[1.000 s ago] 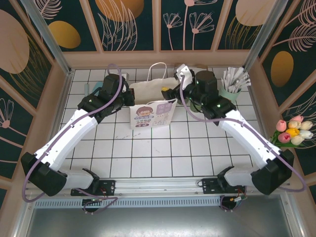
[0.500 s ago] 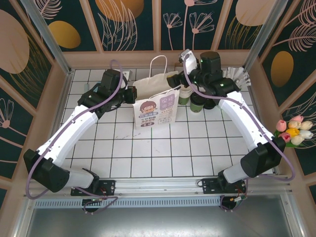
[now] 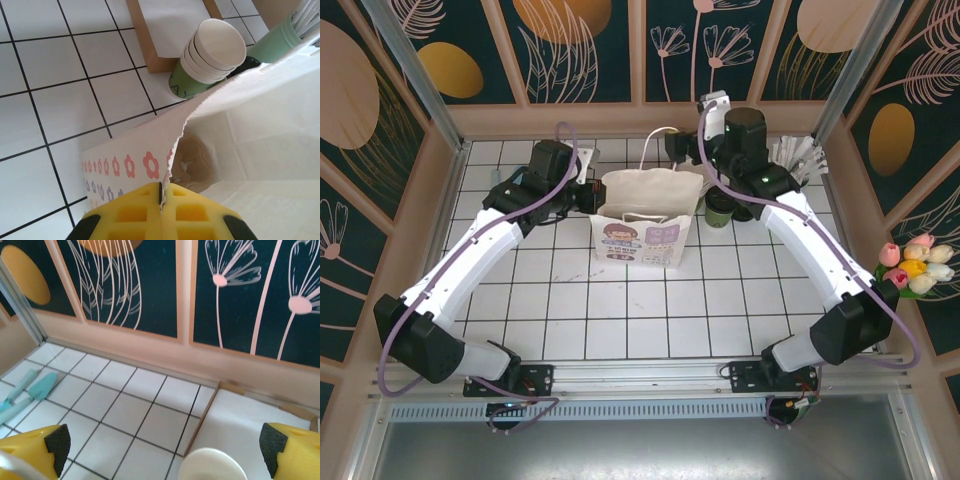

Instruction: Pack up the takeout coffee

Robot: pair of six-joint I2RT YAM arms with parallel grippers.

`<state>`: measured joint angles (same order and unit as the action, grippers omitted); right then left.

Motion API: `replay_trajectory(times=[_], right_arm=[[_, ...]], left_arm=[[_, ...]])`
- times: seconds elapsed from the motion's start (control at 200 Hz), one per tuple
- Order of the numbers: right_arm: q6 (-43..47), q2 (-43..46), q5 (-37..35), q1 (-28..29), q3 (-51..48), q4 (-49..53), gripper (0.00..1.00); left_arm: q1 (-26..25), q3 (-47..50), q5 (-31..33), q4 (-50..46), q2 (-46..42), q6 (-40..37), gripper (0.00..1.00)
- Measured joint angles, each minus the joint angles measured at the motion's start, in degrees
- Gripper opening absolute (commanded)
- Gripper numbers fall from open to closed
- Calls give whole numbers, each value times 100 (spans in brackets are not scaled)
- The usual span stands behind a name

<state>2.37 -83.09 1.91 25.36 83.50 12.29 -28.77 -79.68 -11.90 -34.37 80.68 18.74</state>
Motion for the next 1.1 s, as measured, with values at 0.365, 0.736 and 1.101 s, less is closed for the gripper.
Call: replay_trajectory(times=[0.365, 0.736, 1.101], right_arm=[[90, 258, 1036, -551, -376, 404, 99], [1248, 638, 2785, -590, -748, 879, 94], [2312, -352, 3261, -605, -254, 1886, 71]], left_arm=[[39, -319, -142, -186, 92, -330, 0], [39, -660, -459, -417, 422, -553, 0], [72, -911, -678, -772, 525, -804, 0]])
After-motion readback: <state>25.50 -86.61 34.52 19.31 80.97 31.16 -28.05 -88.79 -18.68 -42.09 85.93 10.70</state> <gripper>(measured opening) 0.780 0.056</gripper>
